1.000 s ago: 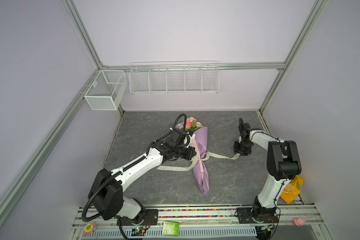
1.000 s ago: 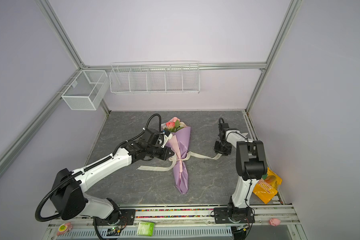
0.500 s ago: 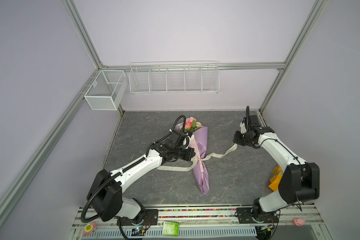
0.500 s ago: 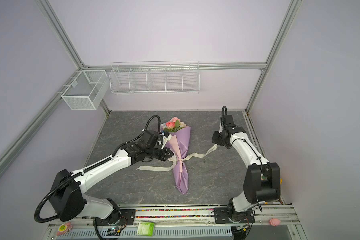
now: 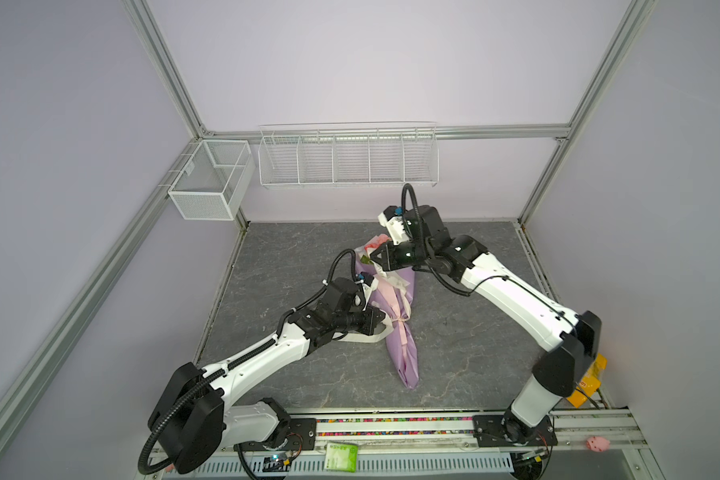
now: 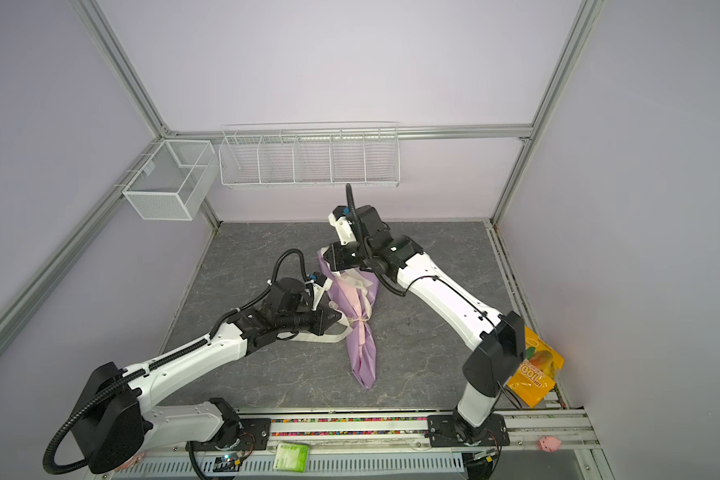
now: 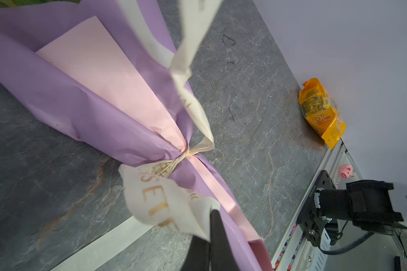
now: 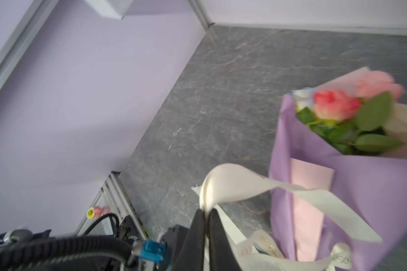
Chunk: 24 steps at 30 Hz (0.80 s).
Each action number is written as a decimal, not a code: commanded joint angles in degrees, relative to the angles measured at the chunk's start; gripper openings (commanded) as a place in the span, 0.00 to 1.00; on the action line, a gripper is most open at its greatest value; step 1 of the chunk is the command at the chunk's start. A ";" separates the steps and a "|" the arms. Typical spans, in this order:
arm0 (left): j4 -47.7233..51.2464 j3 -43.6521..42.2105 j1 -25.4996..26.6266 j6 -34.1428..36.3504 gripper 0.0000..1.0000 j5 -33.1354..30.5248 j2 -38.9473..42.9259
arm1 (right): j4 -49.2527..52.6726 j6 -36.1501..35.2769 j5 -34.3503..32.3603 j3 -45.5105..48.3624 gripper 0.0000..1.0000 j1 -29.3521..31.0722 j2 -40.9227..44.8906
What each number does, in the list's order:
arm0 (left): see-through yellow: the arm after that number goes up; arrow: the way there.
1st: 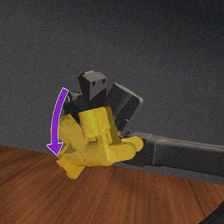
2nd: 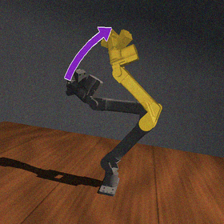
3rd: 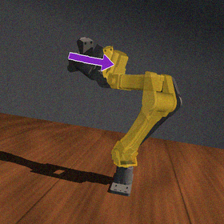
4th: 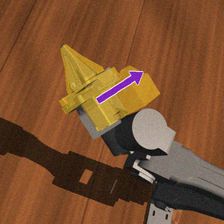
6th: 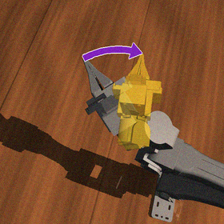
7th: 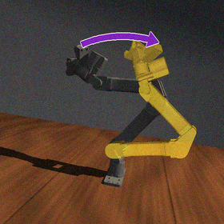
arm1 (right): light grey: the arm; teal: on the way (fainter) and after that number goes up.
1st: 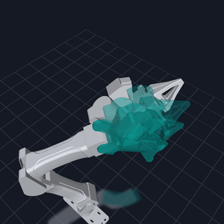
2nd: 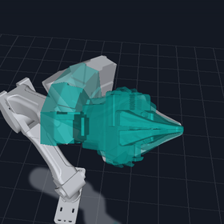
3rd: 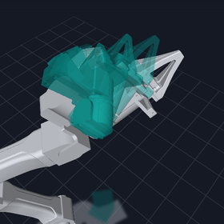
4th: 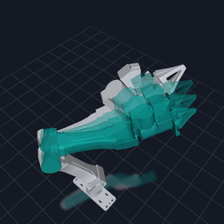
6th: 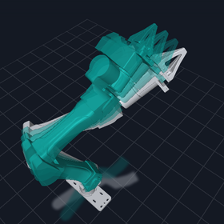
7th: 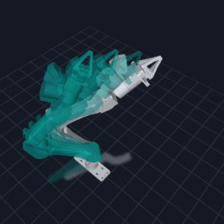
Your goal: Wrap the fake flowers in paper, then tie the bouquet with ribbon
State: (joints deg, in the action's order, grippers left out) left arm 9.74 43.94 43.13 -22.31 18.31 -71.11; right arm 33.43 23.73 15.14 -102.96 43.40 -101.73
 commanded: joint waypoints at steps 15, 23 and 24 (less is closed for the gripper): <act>-3.63 -0.22 0.20 -0.17 0.00 -0.18 1.78 | -4.40 2.81 2.14 28.90 0.58 -7.31 17.87; -4.16 3.03 0.19 -0.99 0.00 3.13 -2.38 | -16.16 7.77 15.33 44.67 0.50 -7.28 24.90; -4.14 3.17 0.20 -1.14 0.00 3.28 -2.60 | -16.19 7.45 16.09 44.90 0.50 -7.19 24.61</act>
State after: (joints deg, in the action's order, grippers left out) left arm 6.28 44.95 43.46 -22.48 20.10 -72.84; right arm 23.24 29.39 24.60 -59.96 35.73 -76.88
